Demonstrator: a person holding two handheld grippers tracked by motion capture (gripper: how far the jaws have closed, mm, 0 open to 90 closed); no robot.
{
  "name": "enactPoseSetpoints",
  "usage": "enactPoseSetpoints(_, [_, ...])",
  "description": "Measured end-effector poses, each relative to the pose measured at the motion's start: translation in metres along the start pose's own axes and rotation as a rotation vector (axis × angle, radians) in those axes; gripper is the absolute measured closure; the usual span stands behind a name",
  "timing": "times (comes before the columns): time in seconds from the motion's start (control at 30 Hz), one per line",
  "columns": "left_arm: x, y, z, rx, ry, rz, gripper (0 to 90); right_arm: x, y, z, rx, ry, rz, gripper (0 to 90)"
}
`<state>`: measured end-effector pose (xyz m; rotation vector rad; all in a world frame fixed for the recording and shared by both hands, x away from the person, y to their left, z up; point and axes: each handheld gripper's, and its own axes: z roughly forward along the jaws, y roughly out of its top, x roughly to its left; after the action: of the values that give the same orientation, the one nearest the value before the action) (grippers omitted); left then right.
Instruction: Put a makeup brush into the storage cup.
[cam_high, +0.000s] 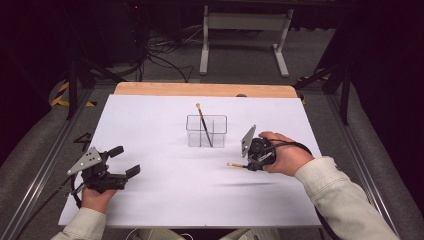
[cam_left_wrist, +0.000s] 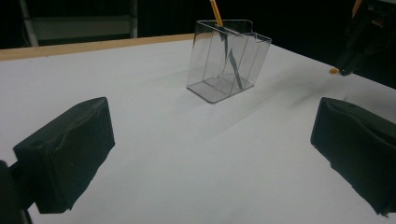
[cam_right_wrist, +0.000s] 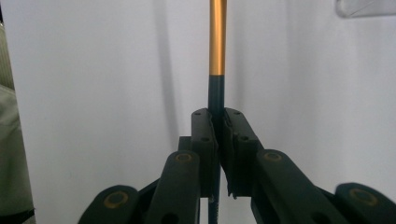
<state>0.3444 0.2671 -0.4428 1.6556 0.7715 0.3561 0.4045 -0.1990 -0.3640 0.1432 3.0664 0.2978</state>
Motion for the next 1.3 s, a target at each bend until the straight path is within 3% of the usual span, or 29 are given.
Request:
enactPoseSetpoints(0.1, [0.0, 0.0, 0.0, 0.0, 0.0, 0.0, 0.1, 0.0, 0.0, -0.01, -0.057, -0.009, 0.01, 84.1])
enactPoseSetpoints(0.27, [0.0, 0.0, 0.0, 0.001, -0.001, -0.001, 0.1, 0.0, -0.002, -0.017, -0.107, -0.023, 0.016, 84.1])
enactPoseSetpoints(0.5, [0.0, 0.0, 0.0, 0.001, 0.001, 0.0, 0.1, -0.001, -0.007, -0.031, -0.218, -0.048, 0.094, 84.1])
enactPoseSetpoints(1.07, [0.0, 0.0, 0.0, 0.001, 0.001, 0.0, 0.1, -0.005, -0.02, -0.048, -0.469, -0.107, 0.151, 84.1])
enactPoseSetpoints(1.3, [0.0, 0.0, 0.0, 0.001, 0.0, 0.0, 0.1, -0.006, -0.027, -0.053, -0.59, -0.125, 0.195, 84.1])
